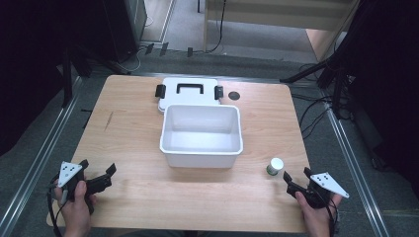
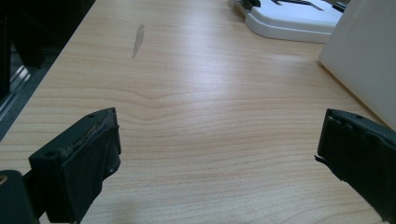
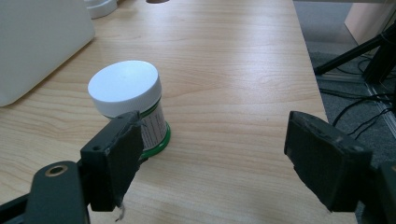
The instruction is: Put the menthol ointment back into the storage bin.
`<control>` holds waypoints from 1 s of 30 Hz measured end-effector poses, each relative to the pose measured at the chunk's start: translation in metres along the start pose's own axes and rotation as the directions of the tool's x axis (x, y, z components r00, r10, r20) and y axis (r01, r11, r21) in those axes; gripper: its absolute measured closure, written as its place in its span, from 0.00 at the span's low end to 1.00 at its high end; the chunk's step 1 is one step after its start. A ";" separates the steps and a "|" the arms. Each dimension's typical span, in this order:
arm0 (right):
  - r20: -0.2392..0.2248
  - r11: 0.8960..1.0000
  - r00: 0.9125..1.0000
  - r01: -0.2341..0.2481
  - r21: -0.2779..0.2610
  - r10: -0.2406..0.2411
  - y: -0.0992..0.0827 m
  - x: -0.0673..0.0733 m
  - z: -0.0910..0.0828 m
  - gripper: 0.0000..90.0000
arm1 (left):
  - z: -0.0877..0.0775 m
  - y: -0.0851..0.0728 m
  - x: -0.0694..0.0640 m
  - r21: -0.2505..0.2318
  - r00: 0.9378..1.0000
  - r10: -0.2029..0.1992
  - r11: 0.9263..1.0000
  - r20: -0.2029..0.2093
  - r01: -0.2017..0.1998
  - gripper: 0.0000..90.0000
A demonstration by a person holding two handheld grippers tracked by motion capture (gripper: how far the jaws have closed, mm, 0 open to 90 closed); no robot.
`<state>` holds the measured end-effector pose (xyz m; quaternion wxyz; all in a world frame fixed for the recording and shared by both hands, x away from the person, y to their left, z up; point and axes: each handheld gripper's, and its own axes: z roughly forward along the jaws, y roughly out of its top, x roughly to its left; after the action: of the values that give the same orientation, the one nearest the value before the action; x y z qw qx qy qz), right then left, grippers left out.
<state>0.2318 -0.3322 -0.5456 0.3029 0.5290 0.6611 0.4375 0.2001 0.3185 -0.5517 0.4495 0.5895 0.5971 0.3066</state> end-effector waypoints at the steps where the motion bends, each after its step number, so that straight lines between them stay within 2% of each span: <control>1: 0.001 1.000 1.000 0.000 0.000 0.000 0.000 0.000 0.000 0.22 | 0.000 0.000 0.000 0.001 1.000 0.000 1.000 -0.001 0.000 0.00; 5: -0.003 1.000 1.000 0.001 0.004 -0.001 0.000 0.000 0.000 0.23 | 0.000 0.000 0.000 -0.001 1.000 0.003 1.000 0.000 -0.003 0.00; 9: -0.041 0.999 0.999 0.022 0.042 -0.020 0.002 0.001 0.000 0.24 | 0.000 0.000 -0.001 -0.003 1.000 0.008 1.000 -0.004 -0.008 0.00; 11: -0.047 0.995 0.998 0.042 0.085 -0.038 0.006 0.002 0.001 0.24 | 0.000 0.000 -0.002 -0.003 1.000 0.014 1.000 -0.010 -0.014 0.00; 12: -0.069 0.992 0.997 0.049 0.113 -0.041 0.009 0.003 0.001 0.24 | 0.000 0.000 -0.002 -0.002 1.000 0.017 1.000 -0.011 -0.017 0.00; 15: -0.119 0.977 0.990 0.093 0.193 -0.071 0.018 0.008 0.002 0.24 | 0.000 0.000 -0.003 0.000 1.000 0.028 1.000 -0.014 -0.028 0.00; 17: -0.137 0.957 0.983 0.155 0.244 -0.124 0.024 0.013 0.003 0.24 | 0.000 0.000 -0.004 -0.004 0.999 0.032 0.999 -0.019 -0.033 0.00; 20: -0.151 0.910 0.969 0.235 0.341 -0.193 0.031 0.021 0.006 0.25 | 0.001 -0.001 -0.007 -0.004 0.998 0.067 0.998 -0.019 -0.067 0.00; 22: -0.154 0.884 0.965 0.258 0.391 -0.213 0.036 0.026 0.009 0.25 | 0.001 -0.001 -0.009 0.000 0.996 0.083 0.997 -0.020 -0.083 0.00; 23: -0.155 0.872 0.964 0.264 0.413 -0.218 0.038 0.028 0.010 0.25 | 0.002 -0.001 -0.013 0.006 0.993 0.117 0.993 -0.023 -0.117 0.00; 24: -0.155 0.872 0.964 0.264 0.413 -0.218 0.038 0.028 0.010 0.25 | 0.002 -0.001 -0.013 0.006 0.993 0.117 0.993 -0.023 -0.117 0.00; 25: -0.161 0.841 0.959 0.283 0.460 -0.234 0.043 0.032 0.013 0.25 | 0.002 -0.001 -0.015 0.006 0.990 0.140 0.990 -0.027 -0.140 0.00; 27: -0.174 0.818 0.955 0.297 0.494 -0.241 0.048 0.033 0.016 0.25 | 0.002 -0.001 -0.016 0.004 0.989 0.143 0.990 -0.032 -0.143 0.00; 30: -0.189 0.772 0.948 0.320 0.550 -0.258 0.058 0.035 0.022 0.25 | 0.001 -0.001 -0.015 0.005 0.990 0.138 0.990 -0.028 -0.138 0.00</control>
<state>0.2670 -0.2894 -0.5013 0.1589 0.4643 0.8497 0.1928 0.1993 0.3035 -0.5508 0.4178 0.6256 0.5616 0.3444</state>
